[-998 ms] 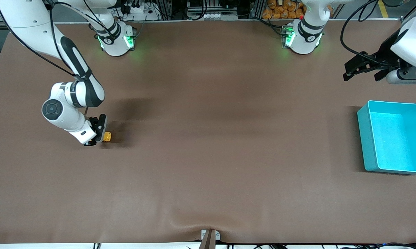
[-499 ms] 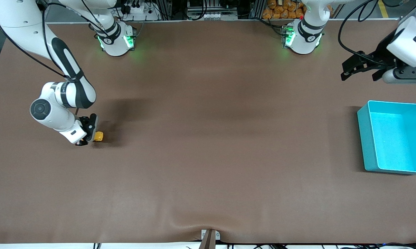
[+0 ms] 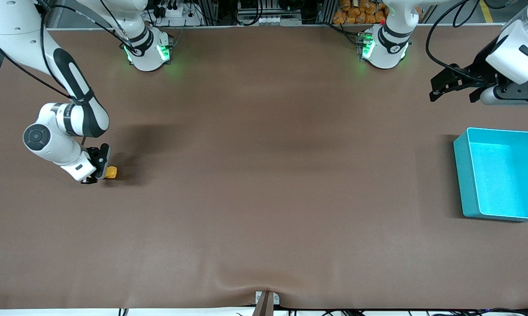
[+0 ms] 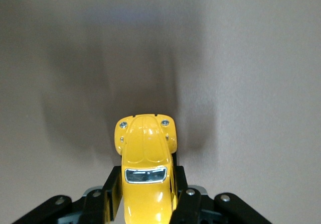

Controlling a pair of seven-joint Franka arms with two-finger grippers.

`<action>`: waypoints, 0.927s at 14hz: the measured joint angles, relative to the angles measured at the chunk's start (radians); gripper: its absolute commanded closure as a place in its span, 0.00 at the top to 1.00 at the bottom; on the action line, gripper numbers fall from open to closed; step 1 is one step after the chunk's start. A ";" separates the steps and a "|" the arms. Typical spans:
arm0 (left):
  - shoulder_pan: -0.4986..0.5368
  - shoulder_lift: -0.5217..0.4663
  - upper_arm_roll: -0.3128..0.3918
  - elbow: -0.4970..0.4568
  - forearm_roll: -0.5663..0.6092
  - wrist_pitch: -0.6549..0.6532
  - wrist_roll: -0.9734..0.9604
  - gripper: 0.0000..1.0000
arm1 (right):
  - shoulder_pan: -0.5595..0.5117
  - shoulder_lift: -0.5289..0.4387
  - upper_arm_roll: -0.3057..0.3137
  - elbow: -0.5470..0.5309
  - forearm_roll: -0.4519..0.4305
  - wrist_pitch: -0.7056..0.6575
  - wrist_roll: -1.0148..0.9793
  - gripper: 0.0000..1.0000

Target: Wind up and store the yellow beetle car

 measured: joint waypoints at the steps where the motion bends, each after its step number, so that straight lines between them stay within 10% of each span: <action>1: 0.000 0.000 0.000 0.000 0.000 0.000 0.000 1.00 | -0.009 0.001 0.000 0.001 -0.002 0.001 -0.006 0.00; 13: 0.000 0.000 0.000 0.000 0.000 0.000 0.000 1.00 | -0.098 0.015 0.000 0.023 -0.011 0.004 -0.067 0.18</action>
